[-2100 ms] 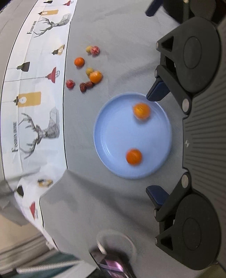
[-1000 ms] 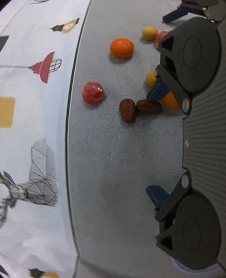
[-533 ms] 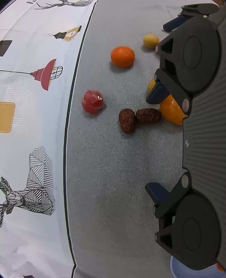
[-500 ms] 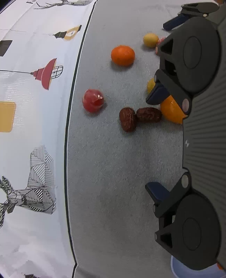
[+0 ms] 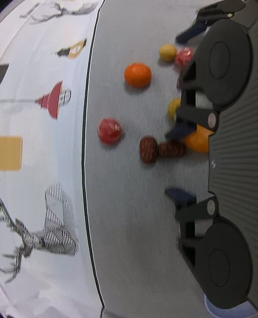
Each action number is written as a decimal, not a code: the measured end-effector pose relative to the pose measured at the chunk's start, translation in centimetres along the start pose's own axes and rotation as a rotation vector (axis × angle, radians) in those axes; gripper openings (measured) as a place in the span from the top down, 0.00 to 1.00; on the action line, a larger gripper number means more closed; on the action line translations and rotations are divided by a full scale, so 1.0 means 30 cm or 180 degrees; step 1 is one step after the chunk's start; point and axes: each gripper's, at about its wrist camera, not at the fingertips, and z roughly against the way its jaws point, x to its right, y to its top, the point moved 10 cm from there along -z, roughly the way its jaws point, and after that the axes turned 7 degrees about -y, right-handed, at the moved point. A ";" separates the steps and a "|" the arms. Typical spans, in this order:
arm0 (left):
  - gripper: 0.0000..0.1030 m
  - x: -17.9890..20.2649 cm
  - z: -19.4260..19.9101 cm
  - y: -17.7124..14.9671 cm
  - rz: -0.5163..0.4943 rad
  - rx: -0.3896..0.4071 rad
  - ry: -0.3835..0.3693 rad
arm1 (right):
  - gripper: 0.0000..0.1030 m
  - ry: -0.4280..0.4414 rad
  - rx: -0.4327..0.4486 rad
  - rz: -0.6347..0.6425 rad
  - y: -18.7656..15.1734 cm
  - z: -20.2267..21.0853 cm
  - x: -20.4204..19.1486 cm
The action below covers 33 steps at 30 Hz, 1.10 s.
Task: Organize fruits
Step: 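Grasp a red date with the left tool while the right tool grasps a wrapped red fruit, then carry the red date and wrapped red fruit over the blue plate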
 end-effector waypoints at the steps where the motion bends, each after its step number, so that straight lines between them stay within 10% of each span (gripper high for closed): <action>1: 0.79 0.012 0.002 0.001 -0.0015 -0.0021 -0.0079 | 0.60 0.0002 -0.0015 -0.0018 0.002 0.005 0.004; 13: 0.80 0.015 0.193 -0.102 -0.0332 0.0288 -0.0052 | 0.68 -0.0047 -0.0123 -0.0334 0.048 0.127 0.097; 33: 0.80 -0.243 0.821 -0.552 0.0140 0.0651 0.0177 | 0.68 0.0866 -0.0111 0.0326 -0.075 0.845 -0.198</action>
